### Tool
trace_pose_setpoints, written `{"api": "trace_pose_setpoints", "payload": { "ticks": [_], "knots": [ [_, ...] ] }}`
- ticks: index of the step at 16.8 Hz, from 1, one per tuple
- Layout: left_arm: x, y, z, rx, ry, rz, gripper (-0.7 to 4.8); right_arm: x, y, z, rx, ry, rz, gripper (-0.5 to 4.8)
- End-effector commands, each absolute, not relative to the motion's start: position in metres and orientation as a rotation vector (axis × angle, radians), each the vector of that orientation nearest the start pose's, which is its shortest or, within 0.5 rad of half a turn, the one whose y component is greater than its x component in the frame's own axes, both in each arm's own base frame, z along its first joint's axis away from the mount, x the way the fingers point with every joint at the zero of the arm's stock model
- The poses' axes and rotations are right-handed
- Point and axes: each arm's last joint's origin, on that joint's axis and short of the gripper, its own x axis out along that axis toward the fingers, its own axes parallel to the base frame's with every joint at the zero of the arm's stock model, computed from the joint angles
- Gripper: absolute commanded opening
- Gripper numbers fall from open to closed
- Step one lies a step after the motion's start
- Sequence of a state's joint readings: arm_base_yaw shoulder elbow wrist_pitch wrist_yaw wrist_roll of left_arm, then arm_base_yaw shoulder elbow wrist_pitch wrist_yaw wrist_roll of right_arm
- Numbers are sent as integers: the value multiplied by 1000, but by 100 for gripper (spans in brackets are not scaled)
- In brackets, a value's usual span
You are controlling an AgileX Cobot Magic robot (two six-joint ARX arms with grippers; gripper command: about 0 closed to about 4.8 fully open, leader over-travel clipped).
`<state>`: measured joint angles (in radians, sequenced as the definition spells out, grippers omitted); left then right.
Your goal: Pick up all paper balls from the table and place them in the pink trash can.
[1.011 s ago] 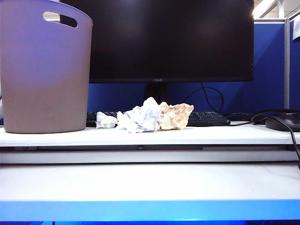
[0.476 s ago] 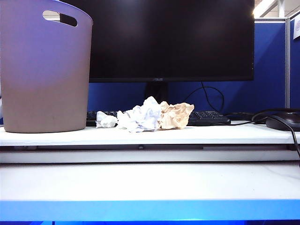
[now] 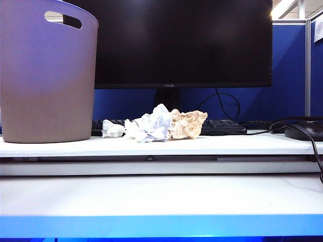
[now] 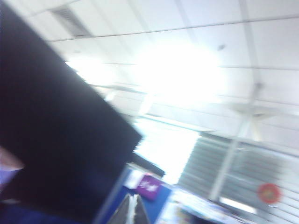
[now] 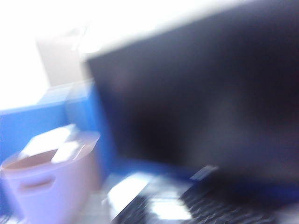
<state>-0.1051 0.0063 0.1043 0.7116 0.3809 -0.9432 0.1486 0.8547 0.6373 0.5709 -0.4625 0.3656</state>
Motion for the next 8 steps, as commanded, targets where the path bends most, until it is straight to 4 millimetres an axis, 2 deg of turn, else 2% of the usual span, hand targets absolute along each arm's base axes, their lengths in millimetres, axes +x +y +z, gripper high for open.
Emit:
{"api": "trace_pose_setpoints", "payload": {
  "ticks": [1,2,3,4,5,8],
  "knots": [
    [54,-19,271,-688,-485,-802,-6,290,91,329,301,99,874,479],
    [54,-19,271,-669,-481,-803,-6,315,105,317,293,183,883,479],
    [55,-19,270,-651,-474,-796,-6,350,123,293,288,293,888,479],
    [56,-20,268,-642,-446,-805,-6,366,133,275,296,362,887,479],
    [57,-20,266,-642,-420,-796,-6,373,138,258,292,417,845,479],
    [59,-21,264,-622,-401,-786,-5,378,136,233,196,495,699,479]
  ]
}}
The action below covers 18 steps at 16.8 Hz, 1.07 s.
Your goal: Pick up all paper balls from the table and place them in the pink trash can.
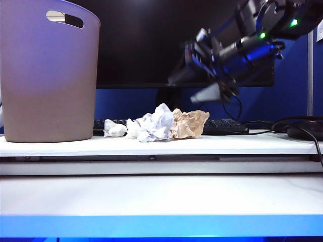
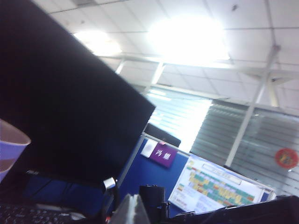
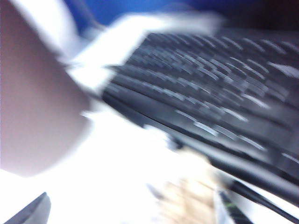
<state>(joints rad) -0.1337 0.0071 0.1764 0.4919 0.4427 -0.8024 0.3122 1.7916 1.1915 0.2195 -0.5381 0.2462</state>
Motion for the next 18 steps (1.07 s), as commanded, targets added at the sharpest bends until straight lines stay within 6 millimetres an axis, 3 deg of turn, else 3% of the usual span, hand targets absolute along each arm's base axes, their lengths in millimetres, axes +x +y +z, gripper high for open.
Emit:
{"api": "trace_pose_setpoints", "payload": {
  "ticks": [1,5,6,7,9,11,12,14,15,18],
  "knots": [
    [59,-21,264,-616,-403,-783,-5,379,136,230,192,506,688,479],
    [64,-21,257,-563,-346,-733,-6,385,138,203,182,587,681,470],
    [69,-22,250,-538,-273,-701,-6,385,139,198,185,608,688,274],
    [76,-23,242,-541,-172,-669,-6,385,141,197,183,610,704,140],
    [88,-26,239,-522,-89,-688,-6,384,147,199,165,582,725,-2],
    [99,-29,250,-471,-49,-701,-6,384,152,205,170,558,774,-1],
    [106,-33,258,-423,-25,-720,-5,385,155,213,183,535,817,-1],
    [132,-53,268,-292,87,-796,-6,384,156,252,177,419,847,-2],
    [150,-73,264,-232,163,-849,-6,381,156,287,169,312,866,-1],
    [189,-113,241,-152,255,-803,-5,371,163,355,165,135,987,-2]
  ]
}}
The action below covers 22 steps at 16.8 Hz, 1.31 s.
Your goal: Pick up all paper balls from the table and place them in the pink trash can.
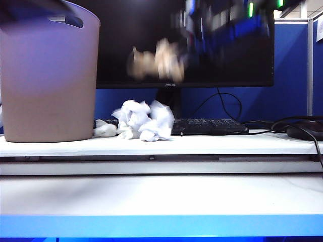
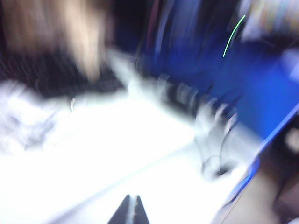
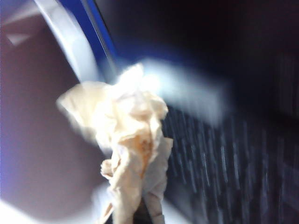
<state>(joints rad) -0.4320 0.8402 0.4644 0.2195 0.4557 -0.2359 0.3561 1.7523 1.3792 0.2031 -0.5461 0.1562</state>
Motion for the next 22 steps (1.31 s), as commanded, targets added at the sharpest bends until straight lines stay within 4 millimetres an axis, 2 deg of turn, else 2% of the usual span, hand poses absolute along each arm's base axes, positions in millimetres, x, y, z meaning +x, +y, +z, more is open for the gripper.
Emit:
{"api": "trace_pose_setpoints", "payload": {
  "ticks": [1,2,3,5,6,7,8,9,11,12,13,18,19,20,21,22],
  "knots": [
    [202,-122,232,-149,265,-809,13,368,168,374,187,100,1046,-2],
    [214,-129,222,-147,280,-810,66,363,174,391,181,59,1097,-2],
    [233,-139,205,-143,313,-812,143,355,184,413,166,-16,1131,-1],
    [252,-150,191,-121,312,-812,159,348,197,433,132,-97,1159,-1],
    [269,-159,184,-106,297,-816,163,349,202,443,119,-138,1142,-1],
    [279,-165,180,-92,301,-814,172,350,209,444,123,-137,1150,-1],
    [288,-169,178,-70,299,-786,217,351,211,445,126,-140,1150,-1],
    [304,-176,172,-60,301,-726,322,355,220,444,129,-145,1150,-1],
    [317,-183,166,-58,311,-724,375,361,235,438,129,-143,1172,-1],
    [323,-186,163,-42,311,-726,375,365,244,433,130,-143,1185,-1],
    [329,-189,156,-35,321,-727,375,373,262,424,130,-150,1211,-1],
    [331,-191,148,-33,341,-725,373,399,302,391,157,-36,1261,1],
    [331,-191,148,-33,341,-725,373,400,305,387,155,-27,1275,52],
    [331,-191,148,-33,341,-724,373,398,307,386,155,-20,1282,307],
    [332,-191,148,-33,338,-725,372,397,309,387,155,-23,1294,469],
    [332,-191,148,-32,337,-725,371,395,308,391,154,-31,1322,479]
  ]
}}
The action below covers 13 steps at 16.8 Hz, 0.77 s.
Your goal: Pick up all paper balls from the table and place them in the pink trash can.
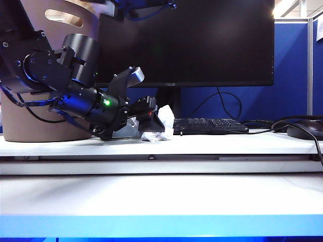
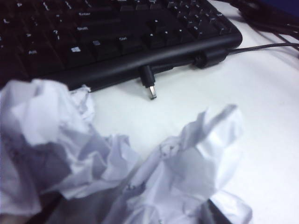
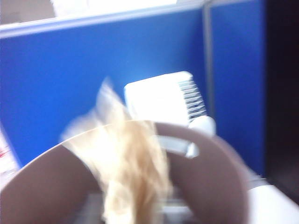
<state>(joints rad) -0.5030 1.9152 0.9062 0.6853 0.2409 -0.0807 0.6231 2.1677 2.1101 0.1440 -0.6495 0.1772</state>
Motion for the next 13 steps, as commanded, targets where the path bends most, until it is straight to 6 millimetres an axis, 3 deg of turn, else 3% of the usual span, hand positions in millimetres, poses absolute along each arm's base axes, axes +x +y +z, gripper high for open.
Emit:
{"api": "trace_pose_setpoints", "payload": {
  "ticks": [1,2,3,4,7,9,12,13],
  "knots": [
    [332,-191,149,-33,333,-725,371,393,306,397,152,-44,1336,479],
    [332,-191,149,-33,332,-725,360,390,302,407,150,-60,1337,479],
    [332,-191,149,-34,330,-726,221,388,289,424,147,-83,1321,479],
    [332,-191,149,-34,329,-725,129,385,276,438,142,-101,1301,479],
    [332,-191,149,-33,325,-711,7,387,227,464,139,-82,1152,474],
    [332,-191,150,-42,328,-716,-6,393,185,461,137,101,1010,419],
    [330,-192,158,-120,331,-771,-6,398,153,433,77,386,907,418],
    [328,-191,170,-142,296,-794,-6,399,148,417,16,502,846,418]
  ]
}}
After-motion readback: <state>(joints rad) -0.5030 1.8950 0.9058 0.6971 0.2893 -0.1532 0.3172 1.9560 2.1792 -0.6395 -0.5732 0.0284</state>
